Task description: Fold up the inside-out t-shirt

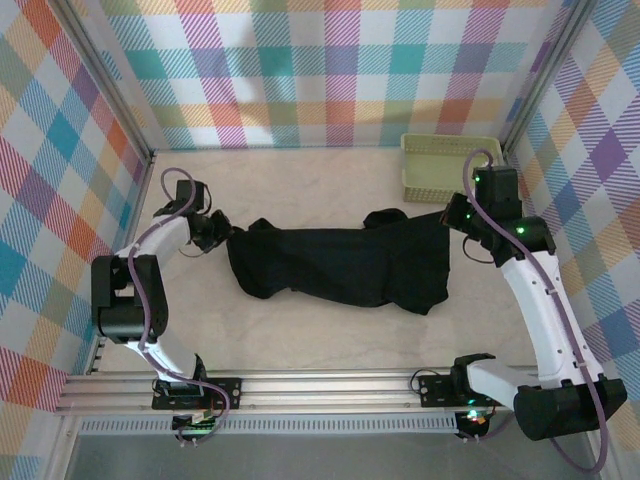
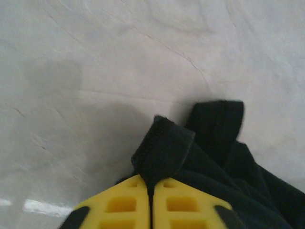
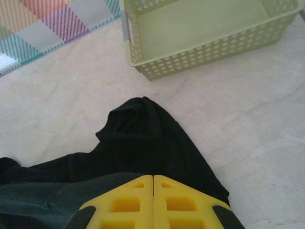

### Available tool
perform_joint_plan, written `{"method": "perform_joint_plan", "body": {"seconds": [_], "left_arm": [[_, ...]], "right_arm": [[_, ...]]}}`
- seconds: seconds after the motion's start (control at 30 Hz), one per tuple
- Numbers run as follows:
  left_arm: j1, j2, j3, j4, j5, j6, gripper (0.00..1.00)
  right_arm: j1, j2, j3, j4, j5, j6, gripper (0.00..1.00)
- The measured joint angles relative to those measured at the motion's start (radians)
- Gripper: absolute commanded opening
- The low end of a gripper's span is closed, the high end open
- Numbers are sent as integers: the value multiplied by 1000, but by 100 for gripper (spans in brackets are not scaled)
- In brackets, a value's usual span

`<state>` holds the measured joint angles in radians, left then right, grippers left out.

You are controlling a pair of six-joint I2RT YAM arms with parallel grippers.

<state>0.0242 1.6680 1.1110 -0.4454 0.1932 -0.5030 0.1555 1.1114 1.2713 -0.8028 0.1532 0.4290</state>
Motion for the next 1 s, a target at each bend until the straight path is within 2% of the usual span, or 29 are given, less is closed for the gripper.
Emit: {"method": "perform_joint_plan", "body": {"seconds": [0.07,0.2,0.33,0.5,0.73,0.93,1.0], "left_arm": [[1,10,22,-20,-63,5,31],[1,-15,1,-46,-171,-1,51],[0,-106,-82,-50,-210,5,59],[-26,-125,-90,-15,-186,37,60],[-97,41,33,-12,-184,98,59],[-116,132,109,-32,-190,131,59],[-120,155,138,-40,-200,135,56]], "right_arm": [[0,-1,0,13,-6,0,0],[-6,-1,0,24,-13,0,0],[-6,-1,0,33,-28,0,0],[-6,-1,-3,49,-50,0,0],[-6,-3,-40,57,-61,0,0],[-6,-3,-56,62,-66,0,0],[-6,-4,-58,62,-68,0,0]]}}
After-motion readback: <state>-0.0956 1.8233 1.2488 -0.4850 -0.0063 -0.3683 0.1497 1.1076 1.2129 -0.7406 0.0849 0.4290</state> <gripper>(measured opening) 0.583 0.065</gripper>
